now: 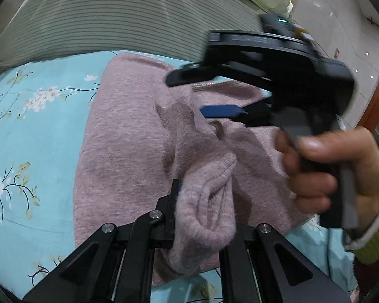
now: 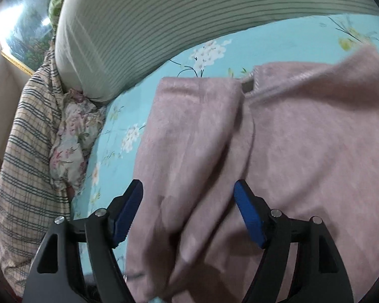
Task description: Fold small clothes
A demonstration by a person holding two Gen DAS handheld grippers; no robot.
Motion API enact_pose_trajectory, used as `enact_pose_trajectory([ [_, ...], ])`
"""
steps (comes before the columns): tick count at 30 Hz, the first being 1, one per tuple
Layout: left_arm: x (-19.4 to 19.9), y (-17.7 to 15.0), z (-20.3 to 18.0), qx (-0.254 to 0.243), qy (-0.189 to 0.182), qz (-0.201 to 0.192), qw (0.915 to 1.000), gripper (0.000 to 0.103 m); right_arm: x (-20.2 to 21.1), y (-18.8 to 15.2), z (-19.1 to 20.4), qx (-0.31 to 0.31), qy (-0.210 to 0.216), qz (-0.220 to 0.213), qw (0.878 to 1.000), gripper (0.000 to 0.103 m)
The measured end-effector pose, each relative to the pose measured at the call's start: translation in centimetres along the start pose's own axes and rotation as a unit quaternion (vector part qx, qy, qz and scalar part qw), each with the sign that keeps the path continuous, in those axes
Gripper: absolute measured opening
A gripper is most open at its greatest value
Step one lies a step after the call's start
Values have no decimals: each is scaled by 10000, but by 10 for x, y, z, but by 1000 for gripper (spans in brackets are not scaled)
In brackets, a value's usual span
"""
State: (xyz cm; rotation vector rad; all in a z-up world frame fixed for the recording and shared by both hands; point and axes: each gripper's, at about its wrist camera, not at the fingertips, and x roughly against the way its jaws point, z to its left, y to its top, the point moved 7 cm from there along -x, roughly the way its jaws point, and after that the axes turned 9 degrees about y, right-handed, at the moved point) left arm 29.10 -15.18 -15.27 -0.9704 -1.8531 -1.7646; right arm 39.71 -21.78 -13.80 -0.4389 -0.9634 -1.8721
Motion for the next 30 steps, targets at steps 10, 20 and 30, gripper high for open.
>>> enact_pose_trajectory([
  [10, 24, 27, -9, 43, -358, -247, 9990, 7, 54, 31, 29, 548, -157, -975, 9936, 11],
  [20, -6, 22, -94, -390, -1206, 89, 9919, 7, 146, 21, -55, 1, -861, -1333, 9873, 11],
  [30, -38, 17, -92, -683, -1358, 348, 9878, 7, 162, 12, -85, -103, -1102, -1396, 9840, 11],
])
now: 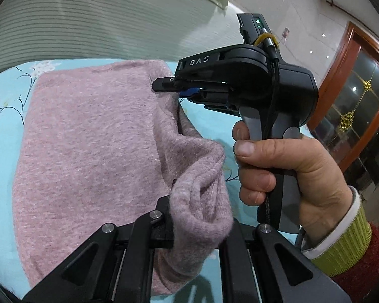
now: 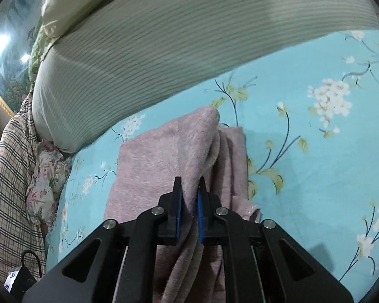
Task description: Fold small clothes
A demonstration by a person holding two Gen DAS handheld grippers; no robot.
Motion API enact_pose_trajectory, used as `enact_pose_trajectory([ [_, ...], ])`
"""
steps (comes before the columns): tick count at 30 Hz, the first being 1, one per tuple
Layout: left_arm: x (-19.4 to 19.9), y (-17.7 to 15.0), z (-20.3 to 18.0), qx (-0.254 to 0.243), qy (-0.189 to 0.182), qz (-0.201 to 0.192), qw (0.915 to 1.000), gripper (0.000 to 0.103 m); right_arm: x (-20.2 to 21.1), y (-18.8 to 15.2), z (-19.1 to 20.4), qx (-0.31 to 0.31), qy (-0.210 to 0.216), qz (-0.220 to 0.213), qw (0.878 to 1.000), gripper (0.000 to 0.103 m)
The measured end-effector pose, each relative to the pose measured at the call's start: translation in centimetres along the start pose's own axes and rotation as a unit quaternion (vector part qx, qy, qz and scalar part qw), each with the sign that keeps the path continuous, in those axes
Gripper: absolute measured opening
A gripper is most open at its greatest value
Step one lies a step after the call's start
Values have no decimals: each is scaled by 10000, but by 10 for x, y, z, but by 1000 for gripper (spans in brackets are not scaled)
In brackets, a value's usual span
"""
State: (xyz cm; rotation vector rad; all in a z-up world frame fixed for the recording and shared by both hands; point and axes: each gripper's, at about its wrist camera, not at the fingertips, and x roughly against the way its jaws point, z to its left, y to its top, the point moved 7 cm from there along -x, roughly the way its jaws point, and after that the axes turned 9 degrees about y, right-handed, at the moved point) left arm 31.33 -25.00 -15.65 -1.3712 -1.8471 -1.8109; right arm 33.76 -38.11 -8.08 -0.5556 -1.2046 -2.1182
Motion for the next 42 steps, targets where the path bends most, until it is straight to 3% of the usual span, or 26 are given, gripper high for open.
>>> enact_pose_trajectory([
  [3, -18, -4, 10, 61, 30, 251, 9997, 8, -13, -8, -11, -3, -169, 157, 9997, 11],
  [6, -24, -3, 15, 139, -18, 388, 9991, 15, -10, -14, -15, -159, -72, 115, 9998, 14],
  [8, -13, -5, 21, 184, -141, 399, 9989, 34, 2, -16, -13, -227, -108, 33, 9997, 26],
  [9, -4, -7, 28, 209, -150, 382, 9989, 52, 11, -19, -12, -201, -185, -35, 9996, 31],
  [10, 2, -9, 31, 228, -129, 343, 9991, 65, 17, -20, -10, -166, -205, -85, 9996, 42],
  [11, 11, -10, 37, 270, -111, 262, 9992, 67, 24, -24, -8, -125, -212, -138, 9996, 55],
  [13, 31, -7, 56, 405, -139, 159, 9990, 74, 33, -31, -6, -71, -223, -167, 9996, 70],
  [16, 50, 0, 94, 697, 83, -5, 9975, 83, 38, -44, -4, -25, -202, -20, 9998, 72],
  [20, 48, 9, 151, 1199, 299, 131, 9922, 84, 35, -56, -7, -46, -184, 157, 9997, 72],
  [24, 26, 15, 181, 1712, 178, 396, 9843, 84, 30, -58, -12, -180, -65, 246, 9995, 72],
  [33, -41, 21, 189, 2169, -127, 871, 9722, 83, 1, -56, -23, -578, 440, 567, 9957, 71],
  [34, -43, 21, 187, 2174, -140, 873, 9721, 82, -2, -54, -24, -663, 577, 537, 9947, 69],
  [35, -47, 23, 187, 2167, -141, 847, 9725, 81, -3, -54, -25, -702, 641, 531, 9941, 56],
  [37, -56, 30, 185, 2145, -278, 812, 9729, 53, -10, -55, -29, -912, 725, 601, 9914, 38],
  [39, -58, 33, 184, 2218, -333, 825, 9710, 43, -8, -56, -24, -905, 786, 538, 9913, 29],
  [42, -39, 37, 174, 2004, -340, 559, 9775, 35, 1, -58, 0, -662, 804, 427, 9936, 26],
])
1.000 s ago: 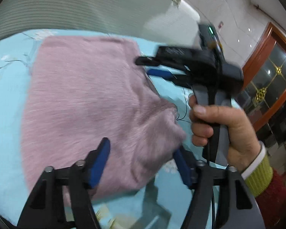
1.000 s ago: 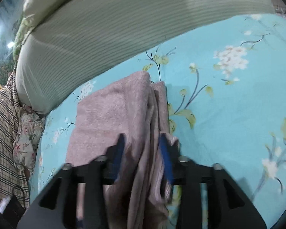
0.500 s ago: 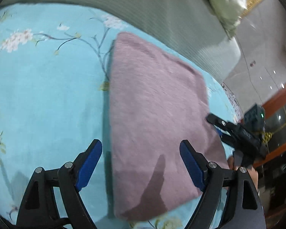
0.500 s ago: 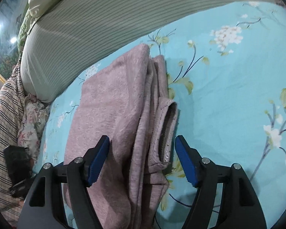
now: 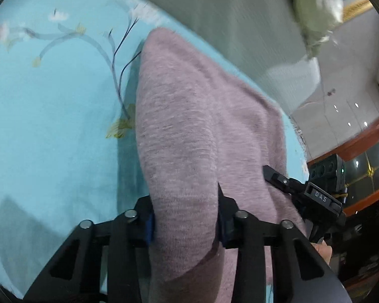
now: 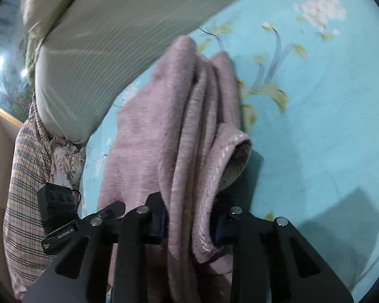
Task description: Fold small clothes
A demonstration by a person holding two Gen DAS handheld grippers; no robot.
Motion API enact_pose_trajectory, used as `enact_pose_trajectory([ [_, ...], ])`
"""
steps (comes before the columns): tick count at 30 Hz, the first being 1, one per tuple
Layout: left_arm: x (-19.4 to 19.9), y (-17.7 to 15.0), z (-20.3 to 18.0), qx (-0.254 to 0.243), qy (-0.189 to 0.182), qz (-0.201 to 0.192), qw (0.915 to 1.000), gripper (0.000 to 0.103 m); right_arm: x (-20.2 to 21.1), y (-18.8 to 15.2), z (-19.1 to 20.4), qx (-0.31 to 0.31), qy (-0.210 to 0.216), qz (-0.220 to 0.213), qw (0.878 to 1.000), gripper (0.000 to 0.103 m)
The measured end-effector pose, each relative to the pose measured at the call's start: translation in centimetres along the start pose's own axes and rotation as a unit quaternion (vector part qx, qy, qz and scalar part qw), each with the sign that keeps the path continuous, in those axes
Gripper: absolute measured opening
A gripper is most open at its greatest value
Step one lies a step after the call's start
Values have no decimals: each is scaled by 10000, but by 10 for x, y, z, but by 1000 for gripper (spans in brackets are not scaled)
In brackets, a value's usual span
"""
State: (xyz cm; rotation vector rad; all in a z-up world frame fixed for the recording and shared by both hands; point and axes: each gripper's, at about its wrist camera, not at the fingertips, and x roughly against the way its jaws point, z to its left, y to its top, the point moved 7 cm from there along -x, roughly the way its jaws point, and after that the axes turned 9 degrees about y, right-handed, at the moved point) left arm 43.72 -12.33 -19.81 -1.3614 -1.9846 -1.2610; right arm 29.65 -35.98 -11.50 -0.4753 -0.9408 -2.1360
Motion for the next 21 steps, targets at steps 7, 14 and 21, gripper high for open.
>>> enact_pose_trajectory([
  [7, 85, -22, 13, -116, 146, -541, 9984, 35, -29, -36, 69, 465, 528, 288, 9971, 25],
  [14, 153, -53, 65, 335, 454, -846, 9948, 35, -84, -76, 118, 663, 1004, 773, 9897, 25],
  [21, 183, -75, 104, 599, 751, -1015, 9902, 35, -117, -99, 141, 766, 1109, 1113, 9846, 25],
])
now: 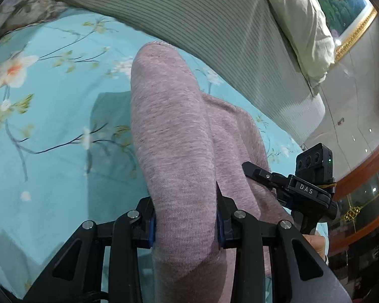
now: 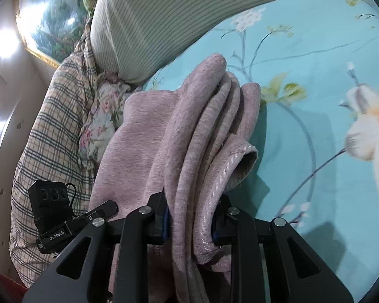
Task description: Fold small clothes
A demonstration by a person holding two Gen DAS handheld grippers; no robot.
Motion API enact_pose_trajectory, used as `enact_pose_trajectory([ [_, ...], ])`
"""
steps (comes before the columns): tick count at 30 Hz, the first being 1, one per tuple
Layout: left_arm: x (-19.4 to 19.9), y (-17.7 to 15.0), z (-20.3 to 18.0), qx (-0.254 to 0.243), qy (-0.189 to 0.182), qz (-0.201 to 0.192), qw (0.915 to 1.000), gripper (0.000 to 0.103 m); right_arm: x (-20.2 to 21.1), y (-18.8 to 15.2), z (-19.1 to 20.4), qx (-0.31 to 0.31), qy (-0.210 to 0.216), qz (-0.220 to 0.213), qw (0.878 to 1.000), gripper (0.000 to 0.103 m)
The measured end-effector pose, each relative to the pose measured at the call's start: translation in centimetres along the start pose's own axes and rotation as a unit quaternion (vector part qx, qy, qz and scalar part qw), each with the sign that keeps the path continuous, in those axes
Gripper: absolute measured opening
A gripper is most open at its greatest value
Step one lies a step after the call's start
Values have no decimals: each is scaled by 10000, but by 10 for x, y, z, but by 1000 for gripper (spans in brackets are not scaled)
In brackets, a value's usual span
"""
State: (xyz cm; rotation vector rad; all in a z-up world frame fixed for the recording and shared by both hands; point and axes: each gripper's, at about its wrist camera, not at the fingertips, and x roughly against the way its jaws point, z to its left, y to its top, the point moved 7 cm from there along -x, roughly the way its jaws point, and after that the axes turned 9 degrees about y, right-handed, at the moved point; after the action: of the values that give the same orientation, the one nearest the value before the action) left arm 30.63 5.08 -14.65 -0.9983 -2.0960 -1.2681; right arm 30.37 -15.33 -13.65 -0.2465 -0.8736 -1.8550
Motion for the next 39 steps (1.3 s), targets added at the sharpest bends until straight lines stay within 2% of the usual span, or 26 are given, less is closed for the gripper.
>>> enact_pose_trajectory([
  [7, -3, -4, 12, 82, -13, -10, 10000, 35, -4, -2, -2, 34, -47, 81, 10000, 25],
  [8, 1, -8, 25, 96, -10, 6, 10000, 35, -6, -3, -4, 15, -64, 83, 9999, 25],
  [11, -9, -14, 34, 125, 116, 123, 9998, 36, -10, -5, -10, -61, -126, 100, 9999, 26],
  [15, -19, -23, 46, 237, 177, 256, 9992, 44, -14, -11, -21, -171, -219, 109, 9996, 29],
  [18, -22, -25, 50, 280, 312, 302, 9987, 54, -12, -12, -27, -264, -250, 41, 9993, 39],
  [19, -22, -24, 51, 268, 409, 296, 9984, 60, -10, -12, -29, -282, -334, 23, 9990, 47],
  [21, -17, -25, 51, 183, 645, 241, 9975, 63, -3, -10, -29, -260, -479, -57, 9985, 50],
  [24, -2, -26, 48, -11, 860, 102, 9962, 62, 16, -5, -22, -63, -782, -251, 9966, 50],
  [27, 22, -30, 41, -349, 1138, -172, 9927, 62, 39, 5, -4, 431, -1174, -613, 9902, 50],
  [30, 38, -37, 28, -615, 1181, -292, 9907, 60, 41, 14, 16, 819, -1209, -676, 9870, 50],
  [34, 51, -54, 10, -996, 1073, -364, 9886, 59, 18, 26, 16, 951, -1387, -483, 9846, 44],
  [36, 55, -61, 5, -1161, 1042, -383, 9870, 59, 4, 32, 10, 885, -1458, -356, 9847, 34],
  [37, 55, -62, 2, -1207, 1023, -380, 9867, 57, -4, 35, 6, 844, -1459, -273, 9853, 27],
  [38, 56, -65, -1, -1257, 981, -375, 9865, 57, -9, 36, 3, 833, -1508, -211, 9848, 14],
  [39, 56, -68, -4, -1305, 918, -368, 9865, 56, -11, 39, 2, 859, -1571, -169, 9837, 10],
])
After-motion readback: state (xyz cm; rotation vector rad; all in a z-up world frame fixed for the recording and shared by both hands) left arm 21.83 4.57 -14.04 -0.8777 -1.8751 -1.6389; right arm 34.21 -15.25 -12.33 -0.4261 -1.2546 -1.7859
